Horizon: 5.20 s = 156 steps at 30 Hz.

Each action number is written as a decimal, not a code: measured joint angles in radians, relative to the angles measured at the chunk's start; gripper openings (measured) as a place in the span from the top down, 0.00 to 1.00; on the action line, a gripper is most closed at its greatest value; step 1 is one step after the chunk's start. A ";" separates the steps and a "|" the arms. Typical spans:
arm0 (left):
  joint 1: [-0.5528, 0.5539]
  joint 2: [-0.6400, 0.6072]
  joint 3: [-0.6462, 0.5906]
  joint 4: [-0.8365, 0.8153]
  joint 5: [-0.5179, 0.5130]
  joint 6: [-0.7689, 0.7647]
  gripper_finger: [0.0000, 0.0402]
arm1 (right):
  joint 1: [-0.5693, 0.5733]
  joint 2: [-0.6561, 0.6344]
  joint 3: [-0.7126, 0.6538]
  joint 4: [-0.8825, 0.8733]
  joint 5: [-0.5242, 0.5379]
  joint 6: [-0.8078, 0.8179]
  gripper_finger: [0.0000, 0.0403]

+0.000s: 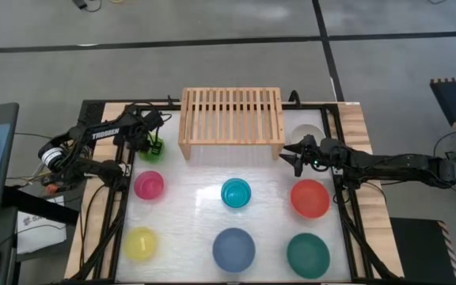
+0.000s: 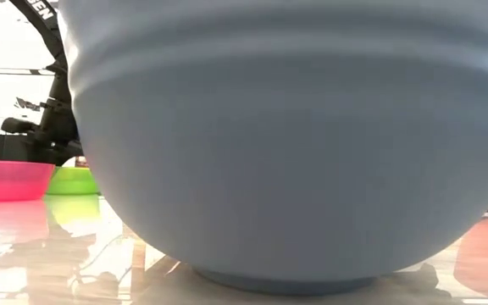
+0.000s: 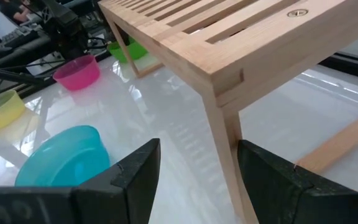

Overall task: Place and stack bowls onto a shelf
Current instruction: Put the transparent green bowl on the shelf, then stack the transparent pink bowl on top of the transparent green bowl

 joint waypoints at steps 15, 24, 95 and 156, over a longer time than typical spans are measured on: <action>-0.145 -0.225 0.111 -0.044 -0.189 -0.028 1.00 | 0.021 0.000 0.083 -0.052 -0.002 0.057 0.41; -0.302 -0.430 0.230 -0.140 -0.346 -0.079 1.00 | 0.081 0.018 0.221 -0.066 0.010 -0.042 0.51; -0.106 -0.173 0.470 0.337 0.251 0.184 0.88 | 0.163 0.386 0.404 -0.084 -0.051 -0.117 0.52; -0.847 -0.254 0.028 -0.274 0.020 -0.132 0.65 | 0.192 0.386 0.403 -0.080 -0.002 -0.106 0.44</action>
